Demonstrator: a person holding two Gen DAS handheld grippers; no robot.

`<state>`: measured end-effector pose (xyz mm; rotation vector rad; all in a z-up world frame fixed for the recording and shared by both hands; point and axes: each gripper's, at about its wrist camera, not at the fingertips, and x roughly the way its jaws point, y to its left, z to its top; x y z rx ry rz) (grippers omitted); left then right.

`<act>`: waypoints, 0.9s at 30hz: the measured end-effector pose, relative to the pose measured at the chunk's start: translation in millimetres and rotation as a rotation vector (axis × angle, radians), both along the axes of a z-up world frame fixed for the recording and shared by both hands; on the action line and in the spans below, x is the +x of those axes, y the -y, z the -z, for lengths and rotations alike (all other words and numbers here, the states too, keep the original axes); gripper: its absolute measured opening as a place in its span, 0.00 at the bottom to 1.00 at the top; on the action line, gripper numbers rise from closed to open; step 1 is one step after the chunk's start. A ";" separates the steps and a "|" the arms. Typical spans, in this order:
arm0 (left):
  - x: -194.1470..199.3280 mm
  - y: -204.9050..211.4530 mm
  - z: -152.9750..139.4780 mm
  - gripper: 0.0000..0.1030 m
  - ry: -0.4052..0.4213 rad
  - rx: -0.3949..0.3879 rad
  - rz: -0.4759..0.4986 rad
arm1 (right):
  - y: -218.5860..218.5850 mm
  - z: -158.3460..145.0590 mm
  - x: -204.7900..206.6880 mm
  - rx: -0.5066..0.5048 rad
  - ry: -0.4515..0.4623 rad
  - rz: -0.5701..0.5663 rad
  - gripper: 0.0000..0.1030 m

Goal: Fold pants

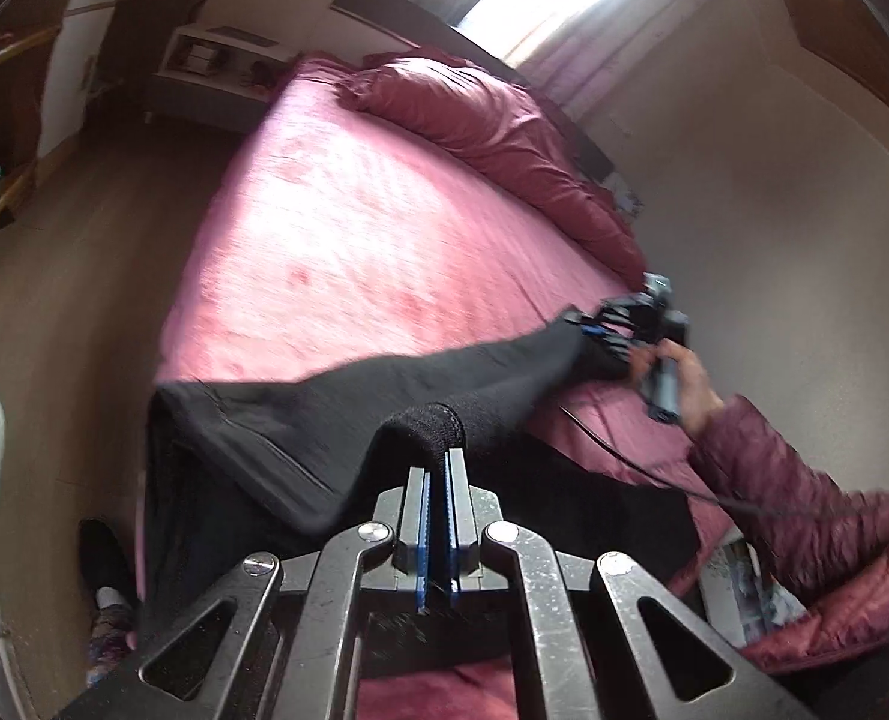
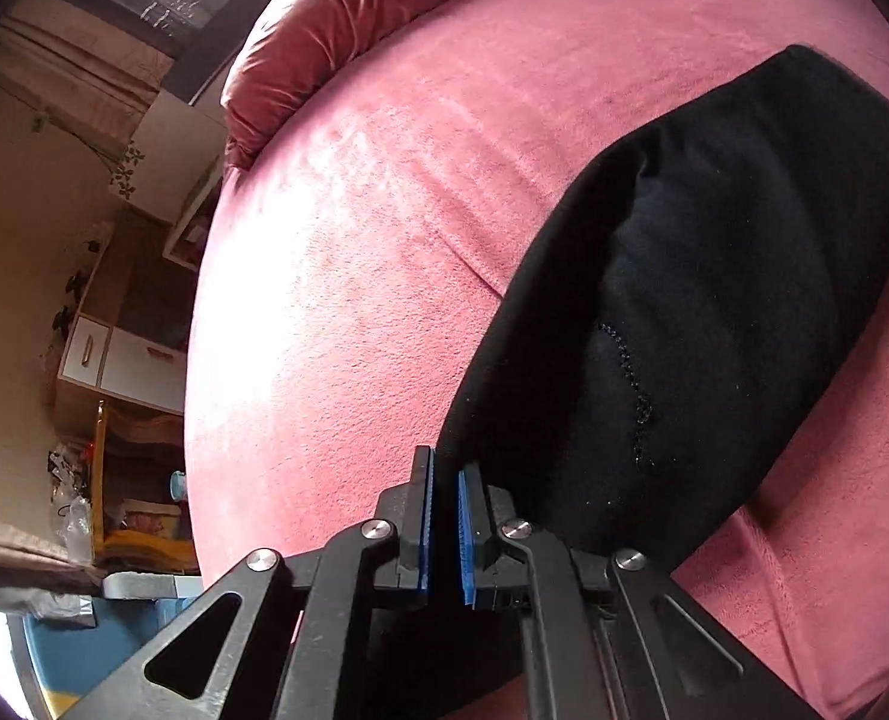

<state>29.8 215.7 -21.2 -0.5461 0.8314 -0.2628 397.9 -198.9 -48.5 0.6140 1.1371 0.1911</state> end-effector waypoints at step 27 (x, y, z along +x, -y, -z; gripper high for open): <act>14.7 -60.8 -0.5 0.04 -0.019 0.096 -0.238 | 45.0 4.2 -276.4 0.098 0.102 -0.165 0.07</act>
